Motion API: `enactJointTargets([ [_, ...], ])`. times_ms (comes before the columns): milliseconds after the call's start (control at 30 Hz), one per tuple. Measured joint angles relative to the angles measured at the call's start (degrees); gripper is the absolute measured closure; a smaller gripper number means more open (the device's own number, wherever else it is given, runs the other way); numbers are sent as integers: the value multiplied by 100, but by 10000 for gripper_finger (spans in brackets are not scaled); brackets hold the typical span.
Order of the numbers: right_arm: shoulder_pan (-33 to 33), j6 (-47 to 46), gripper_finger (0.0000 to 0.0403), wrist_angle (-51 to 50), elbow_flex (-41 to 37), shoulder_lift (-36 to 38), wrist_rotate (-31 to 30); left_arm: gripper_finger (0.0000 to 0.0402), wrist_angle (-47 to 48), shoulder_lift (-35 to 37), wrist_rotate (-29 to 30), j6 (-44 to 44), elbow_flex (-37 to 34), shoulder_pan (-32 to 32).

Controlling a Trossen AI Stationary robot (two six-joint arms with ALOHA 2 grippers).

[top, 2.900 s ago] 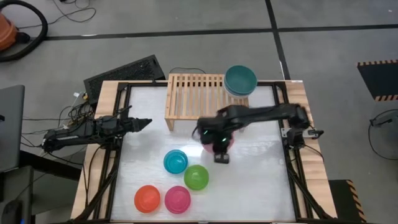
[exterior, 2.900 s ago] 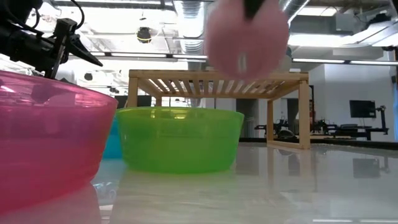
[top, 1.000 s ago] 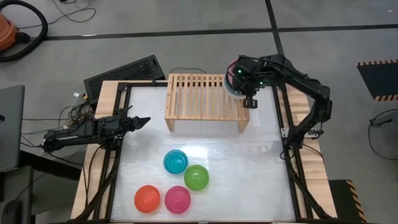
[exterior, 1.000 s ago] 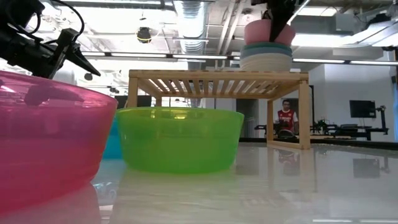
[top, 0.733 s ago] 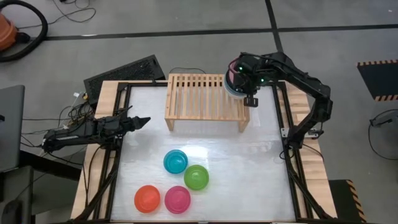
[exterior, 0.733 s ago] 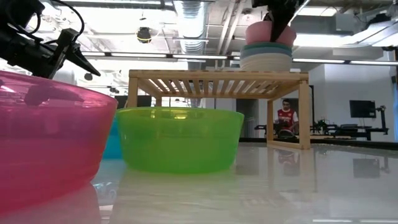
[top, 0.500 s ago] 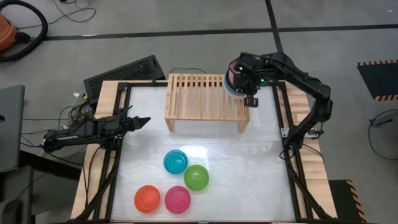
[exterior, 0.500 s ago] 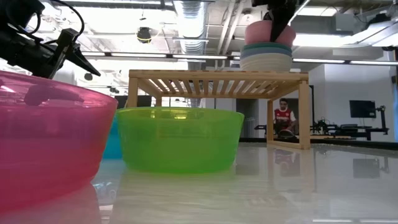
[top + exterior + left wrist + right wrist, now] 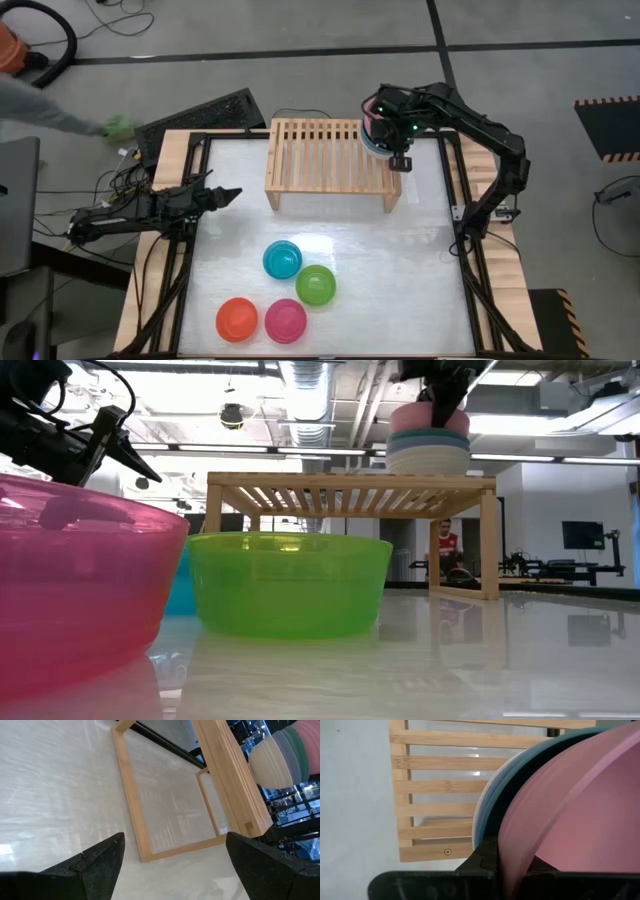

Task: Place and stack bowls onto a shelf
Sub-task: Stack the pink bowl on top of the dark green bowl on the shelf

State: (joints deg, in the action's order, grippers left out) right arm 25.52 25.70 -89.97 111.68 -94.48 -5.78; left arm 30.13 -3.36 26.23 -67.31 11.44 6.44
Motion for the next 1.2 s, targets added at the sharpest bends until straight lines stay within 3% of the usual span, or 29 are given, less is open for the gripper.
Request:
enactJointTargets([
  [600,57,-49,338,-1,0,0,115,69,-2,-1,-1,0,0,0],
  [1000,57,-182,209,6,1,0,76,69,-4,-2,-6,0,0,2],
  [1200,126,-121,187,26,497,4,8,69,-3,0,-3,0,0,2],
])
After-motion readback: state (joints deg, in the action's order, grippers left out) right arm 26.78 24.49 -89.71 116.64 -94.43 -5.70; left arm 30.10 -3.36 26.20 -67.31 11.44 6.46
